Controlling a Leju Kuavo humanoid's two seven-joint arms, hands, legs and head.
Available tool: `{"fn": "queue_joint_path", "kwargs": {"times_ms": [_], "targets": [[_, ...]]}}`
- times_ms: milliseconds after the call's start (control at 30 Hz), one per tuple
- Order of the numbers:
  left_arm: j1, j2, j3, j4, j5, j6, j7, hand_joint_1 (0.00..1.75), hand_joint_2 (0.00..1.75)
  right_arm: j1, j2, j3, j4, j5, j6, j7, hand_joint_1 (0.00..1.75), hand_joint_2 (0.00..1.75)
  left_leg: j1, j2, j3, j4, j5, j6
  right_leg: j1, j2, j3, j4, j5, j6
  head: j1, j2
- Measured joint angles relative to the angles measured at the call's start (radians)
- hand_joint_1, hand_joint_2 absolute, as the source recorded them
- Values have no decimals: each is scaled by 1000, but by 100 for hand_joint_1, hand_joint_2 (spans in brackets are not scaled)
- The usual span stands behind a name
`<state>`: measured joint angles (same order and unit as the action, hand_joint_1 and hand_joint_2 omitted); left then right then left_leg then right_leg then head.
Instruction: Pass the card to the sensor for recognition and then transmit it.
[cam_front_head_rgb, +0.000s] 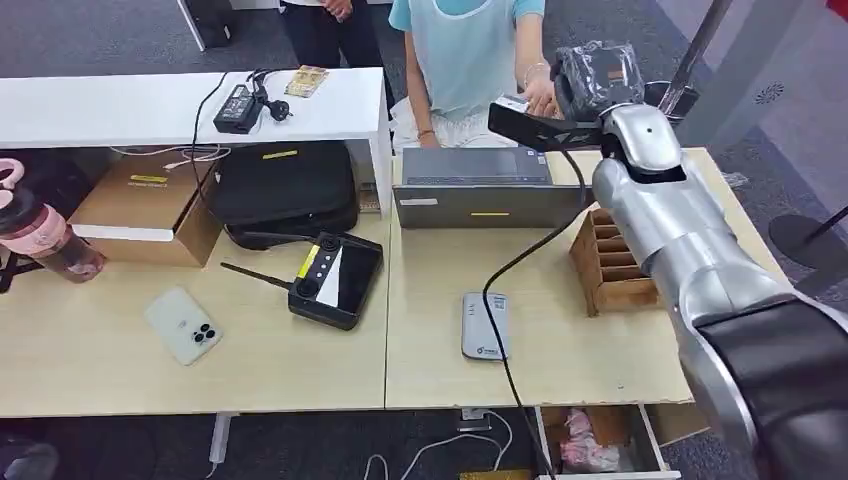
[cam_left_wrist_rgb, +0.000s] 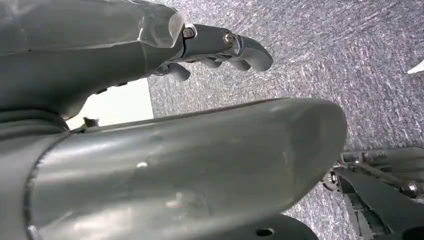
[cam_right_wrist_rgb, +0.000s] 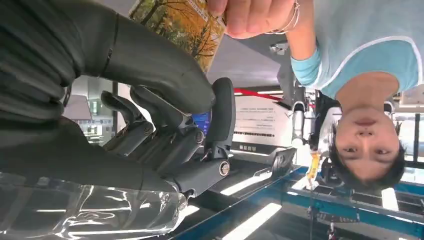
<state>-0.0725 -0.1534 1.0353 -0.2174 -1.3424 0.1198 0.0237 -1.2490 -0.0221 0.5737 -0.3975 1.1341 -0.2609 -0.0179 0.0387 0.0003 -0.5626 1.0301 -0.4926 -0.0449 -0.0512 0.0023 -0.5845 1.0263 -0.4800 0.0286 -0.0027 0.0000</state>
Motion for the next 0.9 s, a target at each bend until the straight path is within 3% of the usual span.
{"fn": "queue_joint_path", "kwargs": {"times_ms": [400,433,467,733,900], "targets": [[0,0,0,0,3,6,15,0,0,0,2,-3,0,9,10,1,175,175,0,0,0,0,0,0,0,0,0,0,0,0,0,0],[0,0,0,0,3,7,15,0,0,0,2,-3,0,10,10,4,51,175,0,0,0,0,0,0,0,0,0,0,0,0,0,0],[0,0,0,0,3,8,15,0,0,0,3,-3,0,11,11,6,2,175,0,0,0,0,0,0,0,0,0,0,0,0,0,0],[0,0,-4,0,-6,10,6,0,0,0,-1,-32,0,14,9,14,0,175,0,0,0,0,0,0,0,0,0,0,0,0,0,0],[0,0,-9,0,-11,8,-3,0,0,1,-26,-76,-13,-5,10,-14,0,175,0,0,0,0,0,0,0,0,0,0,0,0,0,0]]}}
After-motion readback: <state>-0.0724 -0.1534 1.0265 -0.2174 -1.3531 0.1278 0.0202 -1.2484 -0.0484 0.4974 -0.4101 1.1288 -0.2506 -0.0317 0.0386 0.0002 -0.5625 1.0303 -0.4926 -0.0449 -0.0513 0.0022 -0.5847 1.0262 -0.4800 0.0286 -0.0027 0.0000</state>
